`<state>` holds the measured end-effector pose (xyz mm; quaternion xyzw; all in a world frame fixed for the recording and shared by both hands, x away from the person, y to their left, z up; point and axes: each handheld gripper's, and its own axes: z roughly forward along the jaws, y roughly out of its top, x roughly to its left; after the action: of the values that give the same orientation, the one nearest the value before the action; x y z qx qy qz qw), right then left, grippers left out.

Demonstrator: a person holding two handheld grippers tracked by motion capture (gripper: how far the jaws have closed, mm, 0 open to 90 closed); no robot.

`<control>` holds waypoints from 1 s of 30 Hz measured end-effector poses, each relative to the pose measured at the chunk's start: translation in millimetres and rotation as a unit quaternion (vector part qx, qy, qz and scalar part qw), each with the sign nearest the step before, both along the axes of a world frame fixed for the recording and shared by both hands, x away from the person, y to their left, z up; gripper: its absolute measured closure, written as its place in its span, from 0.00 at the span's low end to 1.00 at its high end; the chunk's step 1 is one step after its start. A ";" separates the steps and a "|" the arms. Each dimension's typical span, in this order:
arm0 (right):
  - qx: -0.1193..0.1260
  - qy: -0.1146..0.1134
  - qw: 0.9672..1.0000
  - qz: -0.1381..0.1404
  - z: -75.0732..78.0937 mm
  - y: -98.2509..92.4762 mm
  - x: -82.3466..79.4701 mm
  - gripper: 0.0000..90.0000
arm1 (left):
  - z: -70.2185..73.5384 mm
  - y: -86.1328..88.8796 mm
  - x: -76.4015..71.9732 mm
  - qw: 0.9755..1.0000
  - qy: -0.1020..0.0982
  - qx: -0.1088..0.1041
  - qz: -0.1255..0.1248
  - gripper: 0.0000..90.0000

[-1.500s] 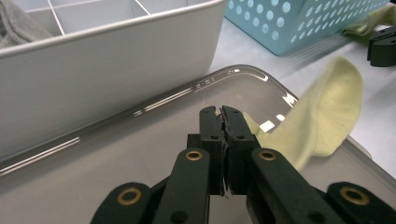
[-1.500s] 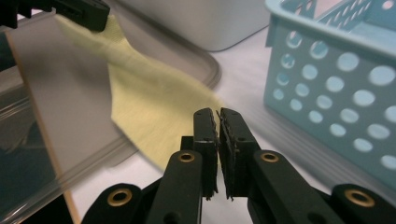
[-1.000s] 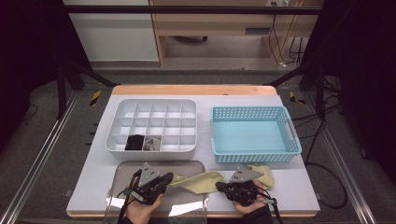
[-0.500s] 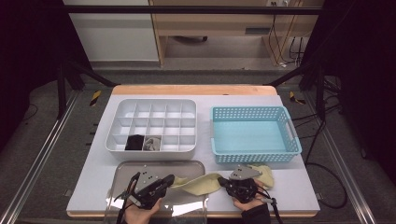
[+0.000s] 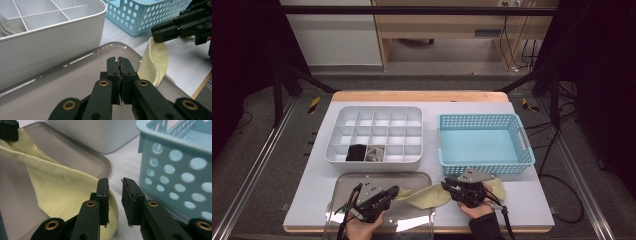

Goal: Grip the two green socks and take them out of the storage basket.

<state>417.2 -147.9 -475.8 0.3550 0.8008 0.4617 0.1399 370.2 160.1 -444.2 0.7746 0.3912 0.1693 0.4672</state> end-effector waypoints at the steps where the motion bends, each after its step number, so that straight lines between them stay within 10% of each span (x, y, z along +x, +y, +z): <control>1: -0.002 0.002 1.000 0.003 -1.1 0.2 0.6 0.88 | -0.4 -0.7 0.6 1.000 0.001 0.000 0.001 0.97; 6: -0.004 0.019 1.000 0.017 0.0 -1.2 0.7 1.00 | -0.4 -1.2 5.9 1.000 0.001 0.004 0.005 0.97; 16: 0.000 -0.053 0.999 0.012 16.6 -10.3 -2.4 1.00 | -2.9 -0.9 10.8 1.000 -0.007 0.002 0.022 0.97; 30: -0.012 -0.031 0.998 0.057 1.7 -18.7 -36.8 0.99 | -29.9 -6.4 -14.2 0.997 0.040 0.055 -0.022 0.96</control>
<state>380.4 -166.5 -474.2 0.2922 0.8206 0.4701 0.1425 356.0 153.7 -474.1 0.8135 0.3824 0.1493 0.4120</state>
